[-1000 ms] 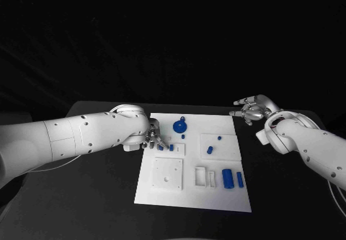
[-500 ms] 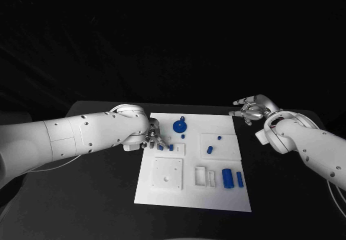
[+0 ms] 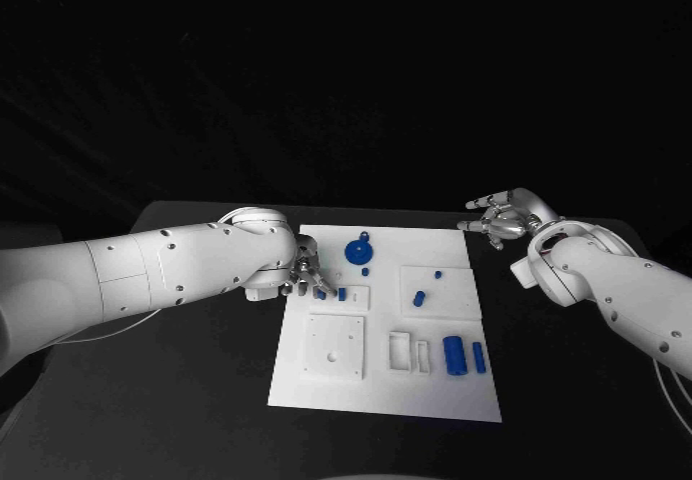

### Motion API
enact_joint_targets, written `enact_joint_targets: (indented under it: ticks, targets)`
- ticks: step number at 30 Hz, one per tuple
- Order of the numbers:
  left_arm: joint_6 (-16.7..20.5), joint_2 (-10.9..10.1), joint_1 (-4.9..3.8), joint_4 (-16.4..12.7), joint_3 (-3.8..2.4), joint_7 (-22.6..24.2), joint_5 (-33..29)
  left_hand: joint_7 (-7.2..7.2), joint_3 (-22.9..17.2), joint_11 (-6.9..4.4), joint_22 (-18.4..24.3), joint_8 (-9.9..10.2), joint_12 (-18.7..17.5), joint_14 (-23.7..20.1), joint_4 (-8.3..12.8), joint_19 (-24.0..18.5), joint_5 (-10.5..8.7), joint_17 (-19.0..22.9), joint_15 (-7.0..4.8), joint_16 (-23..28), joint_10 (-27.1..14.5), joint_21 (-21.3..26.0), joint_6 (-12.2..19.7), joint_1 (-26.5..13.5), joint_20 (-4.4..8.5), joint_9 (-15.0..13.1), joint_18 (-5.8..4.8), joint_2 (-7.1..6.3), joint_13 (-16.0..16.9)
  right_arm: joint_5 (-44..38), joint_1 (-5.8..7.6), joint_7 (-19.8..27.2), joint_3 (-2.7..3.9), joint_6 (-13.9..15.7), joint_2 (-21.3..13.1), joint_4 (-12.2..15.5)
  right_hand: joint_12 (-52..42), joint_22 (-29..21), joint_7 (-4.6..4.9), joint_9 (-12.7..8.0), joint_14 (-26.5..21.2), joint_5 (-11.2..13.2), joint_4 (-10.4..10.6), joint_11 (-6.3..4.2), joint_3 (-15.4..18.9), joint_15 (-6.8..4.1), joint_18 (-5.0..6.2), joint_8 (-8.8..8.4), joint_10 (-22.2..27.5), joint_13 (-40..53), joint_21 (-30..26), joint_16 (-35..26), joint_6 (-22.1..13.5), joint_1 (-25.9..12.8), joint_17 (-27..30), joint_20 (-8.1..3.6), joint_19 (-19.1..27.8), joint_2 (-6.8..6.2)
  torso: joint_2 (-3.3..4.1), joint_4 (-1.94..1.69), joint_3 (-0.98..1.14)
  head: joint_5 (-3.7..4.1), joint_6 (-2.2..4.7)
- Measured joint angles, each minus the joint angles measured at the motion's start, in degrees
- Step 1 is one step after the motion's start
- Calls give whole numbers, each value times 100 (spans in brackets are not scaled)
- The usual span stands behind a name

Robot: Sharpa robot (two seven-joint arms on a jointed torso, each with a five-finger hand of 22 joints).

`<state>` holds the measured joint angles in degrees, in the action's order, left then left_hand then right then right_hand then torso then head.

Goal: Assemble the parts on the task board

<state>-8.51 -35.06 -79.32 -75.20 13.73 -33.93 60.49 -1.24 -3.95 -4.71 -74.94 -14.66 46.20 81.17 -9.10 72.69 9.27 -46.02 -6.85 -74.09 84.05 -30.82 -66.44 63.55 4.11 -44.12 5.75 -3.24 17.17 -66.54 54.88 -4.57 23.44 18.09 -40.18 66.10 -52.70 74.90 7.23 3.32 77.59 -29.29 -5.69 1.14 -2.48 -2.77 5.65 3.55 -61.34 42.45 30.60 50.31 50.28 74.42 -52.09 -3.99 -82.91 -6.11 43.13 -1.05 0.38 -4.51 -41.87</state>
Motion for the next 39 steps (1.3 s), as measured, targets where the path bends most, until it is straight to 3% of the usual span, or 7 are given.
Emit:
enact_joint_targets:
  ticks: [6, 14, 30, 33, 35, 39]
  targets:
    - [-8, 0, 0, 7, -1, 1, 4, 0, 1, 0, 0, -5, 0, 0, -28, 3, 0, -9, 0, 0, 0, 0, -1, 0, 3, -12, 0, -46, 0, 0, -2, 0, 0, 0, -2, 0, 0, 0, 0, 0, 0, 0, 0, 0, 0, 0, 0, 0, 0, 0, 0, 0, 0, 0, 0, 0, 0, 0, -1, 1, 1, 2, -1]
    - [-15, 0, -1, 33, -1, 2, 17, 10, -103, 0, 1, -18, 0, 21, -486, 20, 0, -26, -21, 0, 0, 23, -30, -26, 61, -29, 1, -382, 8, 0, -4, 0, 0, 0, -4, 1, 0, 0, 0, 0, 0, 0, 0, 0, 0, 0, 0, 0, 0, 0, 0, 0, 0, 0, 0, 0, 0, 0, -1, 3, 1, 3, -1]
    - [-11, 12, 0, 32, 0, 1, 19, 10, -96, 0, 2, -32, 0, 21, -553, 20, -23, -50, -21, 0, 0, 22, -31, -26, 61, -61, 1, -381, 7, 0, -10, 1, 0, -1, 3, -6, 0, 0, 0, 0, 0, 0, 0, 0, 0, 0, 0, 0, 0, 0, 0, 0, 0, 0, 0, 0, 0, 0, -1, 4, 2, 5, 5]
    - [-10, 12, 0, 34, 0, 1, 16, 10, -85, 0, 2, -33, 0, 21, -412, 20, -23, -56, -21, 0, 0, 22, -31, -50, 61, -73, 1, -357, 7, 0, -13, 1, 0, -2, 5, -9, 0, 0, 0, 0, 0, 0, 0, 0, 0, 0, 0, 0, 0, 0, 0, 0, 0, 0, 0, 0, 0, 0, -1, 3, 2, 5, 7]
    - [-9, 11, 0, 35, 0, 1, 13, 10, -62, 0, 3, -34, 0, 21, -262, 20, -23, -56, -21, 0, 0, 22, -31, -42, 61, -73, 2, -266, 7, 0, -16, 1, 0, -2, 6, -12, 0, 0, 0, 0, 0, 0, 0, 0, 0, 0, 0, 0, 0, 0, 0, 0, 0, 0, 0, 0, 0, 0, -1, 3, 2, 5, 7]
    - [-9, -3, 0, 33, -1, 1, 10, 10, -60, 0, 3, -39, 0, 21, -230, 20, -23, -62, -21, 0, 0, 22, -31, -29, 61, -73, 1, -255, 6, 0, -23, 1, 0, -2, 10, -17, 0, 0, 0, 0, 0, 0, 0, 0, 0, 0, 0, 0, 0, 0, 0, 0, 0, 0, 0, 0, 0, 0, -1, 2, 2, 4, 7]
